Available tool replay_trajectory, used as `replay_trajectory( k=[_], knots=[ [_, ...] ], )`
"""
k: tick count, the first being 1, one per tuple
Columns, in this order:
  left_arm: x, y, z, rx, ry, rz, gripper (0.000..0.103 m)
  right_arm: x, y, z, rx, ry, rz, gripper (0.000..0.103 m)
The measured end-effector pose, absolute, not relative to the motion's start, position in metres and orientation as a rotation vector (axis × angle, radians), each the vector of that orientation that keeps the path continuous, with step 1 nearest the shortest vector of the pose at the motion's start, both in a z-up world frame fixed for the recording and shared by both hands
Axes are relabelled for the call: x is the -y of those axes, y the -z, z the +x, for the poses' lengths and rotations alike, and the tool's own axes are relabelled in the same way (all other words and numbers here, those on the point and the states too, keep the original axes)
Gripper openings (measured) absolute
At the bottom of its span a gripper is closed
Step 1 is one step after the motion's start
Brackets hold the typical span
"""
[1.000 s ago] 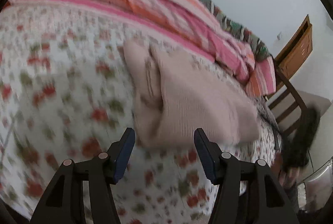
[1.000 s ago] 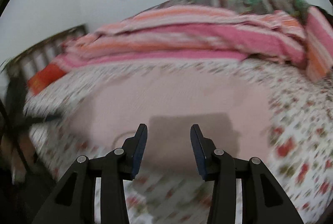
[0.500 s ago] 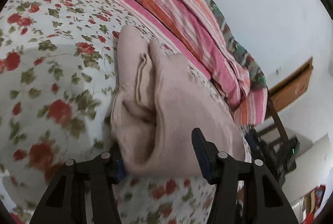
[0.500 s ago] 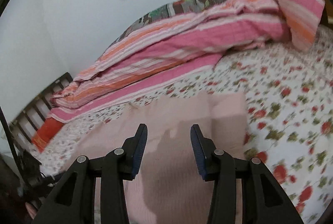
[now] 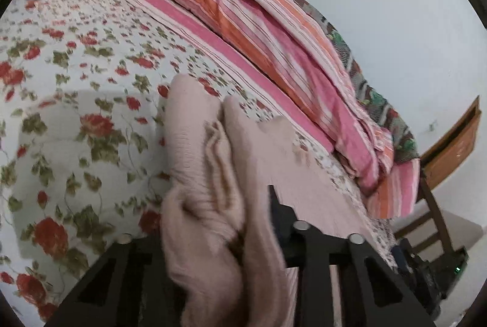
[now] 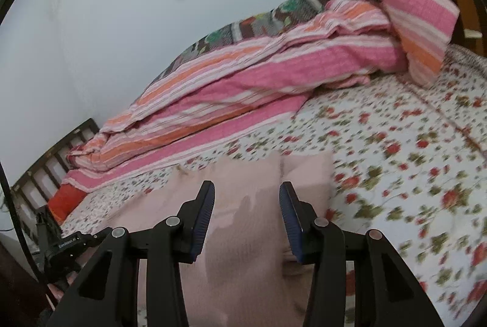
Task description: Fold small clothes
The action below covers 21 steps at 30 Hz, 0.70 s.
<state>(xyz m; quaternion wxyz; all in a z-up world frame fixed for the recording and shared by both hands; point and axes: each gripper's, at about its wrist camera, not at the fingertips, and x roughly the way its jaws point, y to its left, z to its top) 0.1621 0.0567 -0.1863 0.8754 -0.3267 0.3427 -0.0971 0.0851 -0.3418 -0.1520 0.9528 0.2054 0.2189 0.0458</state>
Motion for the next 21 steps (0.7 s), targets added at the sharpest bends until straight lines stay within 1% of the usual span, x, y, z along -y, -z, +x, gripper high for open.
replay_trajectory(
  k=[2,5,11,17,21],
  knots=[
    [-0.05,0.175,0.162,-0.711,0.171,-0.62,0.021,0.35,0.152,0.084,-0.447,-0.077,0.428,0.044],
    [-0.033,0.152,0.159,-0.674,0.145,-0.488,0.02,0.364,0.153,0.083,-0.455,-0.056,0.46,0.044],
    [0.006,0.107,0.159,-0.63,0.157,-0.389,0.019,0.392,0.152,0.073,-0.442,-0.032,0.512,0.044],
    [0.076,0.067,0.16,-0.592,0.184,-0.275,0.018,0.428,0.149,0.058,-0.404,-0.004,0.585,0.044],
    [0.146,0.06,0.157,-0.58,0.245,-0.197,0.018,0.455,0.152,0.049,-0.392,0.027,0.644,0.044]
  ],
)
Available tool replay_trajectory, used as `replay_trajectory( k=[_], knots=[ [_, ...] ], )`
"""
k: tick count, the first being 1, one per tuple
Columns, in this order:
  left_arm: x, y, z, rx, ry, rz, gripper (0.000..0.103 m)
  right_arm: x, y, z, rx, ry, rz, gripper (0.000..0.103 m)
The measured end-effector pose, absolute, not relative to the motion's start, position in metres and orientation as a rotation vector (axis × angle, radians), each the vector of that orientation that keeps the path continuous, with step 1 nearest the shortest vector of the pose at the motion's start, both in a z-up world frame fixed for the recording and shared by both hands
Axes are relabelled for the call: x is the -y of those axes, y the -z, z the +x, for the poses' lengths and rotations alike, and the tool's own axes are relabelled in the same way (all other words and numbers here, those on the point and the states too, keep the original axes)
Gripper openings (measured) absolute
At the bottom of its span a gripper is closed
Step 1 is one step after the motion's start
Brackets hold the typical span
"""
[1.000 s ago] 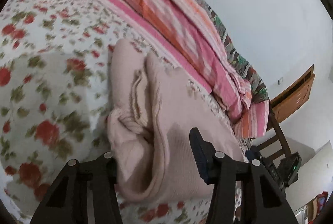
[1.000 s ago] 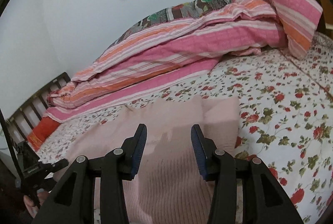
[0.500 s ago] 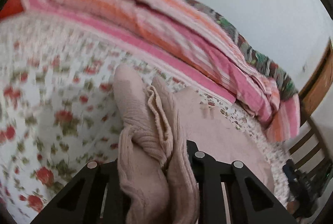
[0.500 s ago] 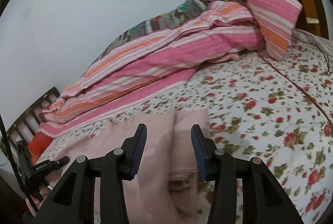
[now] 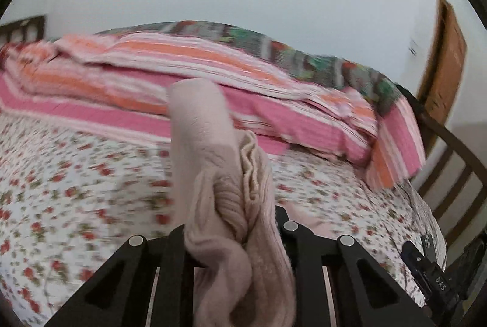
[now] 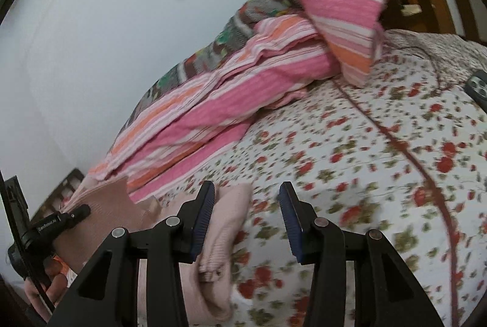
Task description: Fold small clothes
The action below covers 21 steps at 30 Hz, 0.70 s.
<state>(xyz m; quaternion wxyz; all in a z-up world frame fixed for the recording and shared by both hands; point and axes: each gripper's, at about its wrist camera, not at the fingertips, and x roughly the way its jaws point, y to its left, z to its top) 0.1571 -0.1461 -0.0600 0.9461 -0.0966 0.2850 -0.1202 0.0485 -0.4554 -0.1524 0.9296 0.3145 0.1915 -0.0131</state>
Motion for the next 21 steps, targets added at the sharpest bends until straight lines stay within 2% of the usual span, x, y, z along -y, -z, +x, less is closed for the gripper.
replay_trajectory(
  k=[2,7,9,11,12,19,21],
  knots=[
    [0.177,0.067,0.156,-0.6,0.277,-0.166,0.018,0.467,0.155,0.044,-0.39,0.051,0.664,0.044],
    [0.254,0.128,0.15,-0.744,0.326,-0.015,0.022,0.484,0.155,0.037,-0.384,0.102,0.657,0.044],
    [0.264,0.141,0.14,-0.721,0.359,0.028,0.029,0.486,0.155,0.036,-0.39,0.11,0.648,0.044],
    [0.26,0.134,0.134,-0.707,0.481,0.004,0.057,0.485,0.156,0.037,-0.4,0.096,0.642,0.044],
    [0.255,0.13,0.134,-0.721,0.53,-0.018,0.06,0.483,0.156,0.038,-0.408,0.082,0.636,0.044],
    [0.179,0.102,0.126,-0.672,0.652,-0.186,0.062,0.452,0.157,0.055,-0.46,-0.061,0.616,0.051],
    [0.152,0.1,0.124,-0.643,0.638,-0.205,0.063,0.438,0.156,0.061,-0.465,-0.124,0.613,0.058]
  ],
)
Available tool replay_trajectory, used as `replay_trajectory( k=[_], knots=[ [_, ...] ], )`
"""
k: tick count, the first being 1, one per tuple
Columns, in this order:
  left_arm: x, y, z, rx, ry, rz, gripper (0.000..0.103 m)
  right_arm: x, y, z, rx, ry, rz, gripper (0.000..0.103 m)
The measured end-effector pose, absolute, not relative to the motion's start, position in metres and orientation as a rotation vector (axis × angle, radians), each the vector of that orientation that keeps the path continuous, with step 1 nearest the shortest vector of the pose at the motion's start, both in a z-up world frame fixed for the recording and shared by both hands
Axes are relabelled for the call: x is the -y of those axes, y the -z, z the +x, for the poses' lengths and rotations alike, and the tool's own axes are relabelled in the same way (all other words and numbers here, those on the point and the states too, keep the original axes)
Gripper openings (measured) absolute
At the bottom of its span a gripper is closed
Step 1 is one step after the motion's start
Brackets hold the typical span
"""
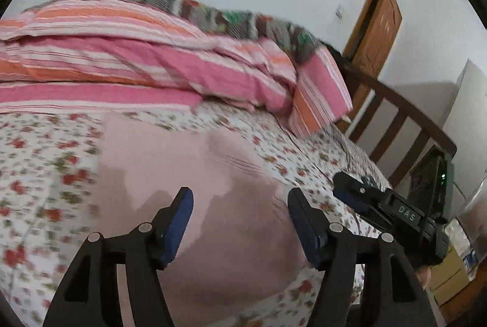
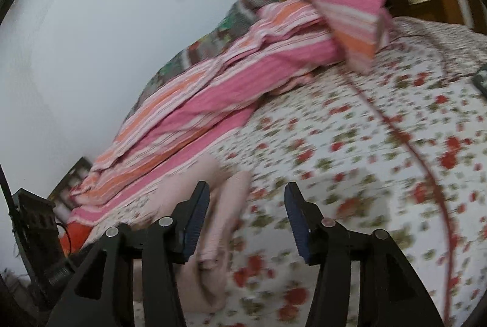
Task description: Fold small clothes
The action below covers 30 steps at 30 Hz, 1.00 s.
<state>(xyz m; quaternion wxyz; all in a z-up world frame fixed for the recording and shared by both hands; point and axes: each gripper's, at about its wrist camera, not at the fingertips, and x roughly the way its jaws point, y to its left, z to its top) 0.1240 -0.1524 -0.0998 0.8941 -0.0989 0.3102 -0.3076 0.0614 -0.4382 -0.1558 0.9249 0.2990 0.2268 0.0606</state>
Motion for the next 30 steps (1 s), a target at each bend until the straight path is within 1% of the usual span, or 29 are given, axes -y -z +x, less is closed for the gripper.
replay_trajectory(
  k=[1,5,10,14,15,16,17,18,19,20,23,24,26,27,28,30],
  knots=[
    [0.143,0.1,0.126,-0.635,0.62,-0.199,0.063,0.432,0.155,0.064,-0.467,-0.152,0.614,0.061],
    [0.1,0.108,0.146,-0.629,0.53,-0.178,0.063,0.407,0.157,0.084,-0.495,-0.27,0.643,0.067],
    [0.068,0.131,0.175,-0.669,0.488,-0.206,0.063,0.383,0.168,0.116,-0.594,-0.286,0.648,0.067],
    [0.052,0.15,0.182,-0.689,0.489,-0.259,0.063,0.37,0.181,0.132,-0.675,-0.226,0.609,0.066],
    [0.052,0.154,0.185,-0.704,0.491,-0.258,0.063,0.367,0.184,0.133,-0.678,-0.213,0.601,0.064],
    [0.052,0.155,0.186,-0.709,0.49,-0.245,0.063,0.365,0.184,0.133,-0.675,-0.208,0.591,0.05],
    [0.053,0.156,0.185,-0.705,0.485,-0.229,0.063,0.362,0.184,0.133,-0.668,-0.218,0.579,0.031],
    [0.054,0.158,0.185,-0.702,0.475,-0.217,0.063,0.36,0.183,0.131,-0.656,-0.216,0.563,0.03],
    [0.054,0.159,0.184,-0.709,0.479,-0.219,0.063,0.358,0.179,0.125,-0.618,-0.225,0.536,0.025],
    [0.052,0.16,0.182,-0.716,0.491,-0.227,0.063,0.358,0.173,0.117,-0.575,-0.244,0.521,0.023],
    [0.051,0.16,0.177,-0.714,0.503,-0.225,0.063,0.359,0.161,0.09,-0.456,-0.286,0.473,0.023],
    [0.053,0.16,0.176,-0.71,0.503,-0.212,0.063,0.358,0.162,0.09,-0.467,-0.255,0.448,0.023],
    [0.053,0.159,0.176,-0.707,0.5,-0.205,0.063,0.358,0.182,0.104,-0.591,-0.163,0.445,0.023],
    [0.054,0.159,0.177,-0.706,0.496,-0.203,0.063,0.361,0.188,0.107,-0.613,-0.152,0.473,0.024],
    [0.053,0.158,0.178,-0.705,0.49,-0.202,0.063,0.367,0.193,0.106,-0.618,-0.151,0.529,0.028],
    [0.051,0.156,0.177,-0.693,0.474,-0.201,0.063,0.375,0.191,0.1,-0.608,-0.148,0.565,0.04]
  ],
)
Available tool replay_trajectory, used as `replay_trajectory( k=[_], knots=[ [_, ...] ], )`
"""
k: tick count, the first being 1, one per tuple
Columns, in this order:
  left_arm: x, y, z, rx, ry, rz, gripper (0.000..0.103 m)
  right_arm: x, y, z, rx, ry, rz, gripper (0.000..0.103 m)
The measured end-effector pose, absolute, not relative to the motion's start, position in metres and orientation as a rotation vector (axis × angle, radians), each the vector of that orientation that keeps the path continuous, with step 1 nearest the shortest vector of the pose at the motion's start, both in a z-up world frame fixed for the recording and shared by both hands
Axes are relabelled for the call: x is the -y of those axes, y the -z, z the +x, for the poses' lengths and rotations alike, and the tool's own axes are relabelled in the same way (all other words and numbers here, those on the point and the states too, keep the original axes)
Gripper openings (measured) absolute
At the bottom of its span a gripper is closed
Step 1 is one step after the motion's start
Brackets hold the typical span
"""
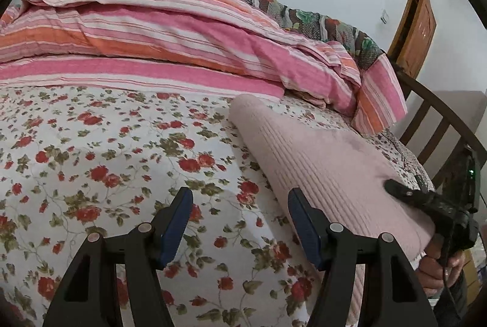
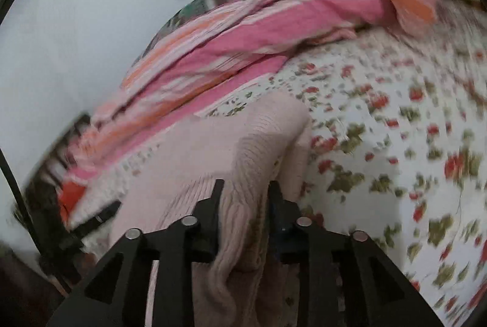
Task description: Fold small clothes
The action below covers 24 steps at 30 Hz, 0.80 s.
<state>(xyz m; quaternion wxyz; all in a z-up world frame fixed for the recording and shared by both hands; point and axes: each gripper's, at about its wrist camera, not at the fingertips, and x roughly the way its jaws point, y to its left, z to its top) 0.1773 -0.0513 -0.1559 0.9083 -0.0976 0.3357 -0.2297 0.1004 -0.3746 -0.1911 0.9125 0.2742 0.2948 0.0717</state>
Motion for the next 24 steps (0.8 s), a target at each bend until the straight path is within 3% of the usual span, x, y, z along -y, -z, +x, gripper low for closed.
replay_trajectory(
  k=[2,15,19,21,24],
  knots=[
    [0.046,0.151,0.178,-0.664,0.451,-0.207,0.063,0.376,0.189,0.098,-0.606,-0.104,0.537,0.062],
    [0.002,0.14,0.194,-0.636,0.42,-0.359,0.063,0.367,0.209,0.155,-0.79,-0.208,0.585,0.09],
    [-0.003,0.136,0.191,-0.624,0.429,-0.365,0.063,0.365,0.209,0.157,-0.824,-0.229,0.567,0.087],
    [-0.006,0.135,0.19,-0.619,0.435,-0.372,0.063,0.366,0.209,0.159,-0.843,-0.301,0.603,0.064],
    [-0.009,0.134,0.189,-0.615,0.435,-0.383,0.063,0.373,0.207,0.157,-0.844,-0.325,0.661,0.046]
  ],
)
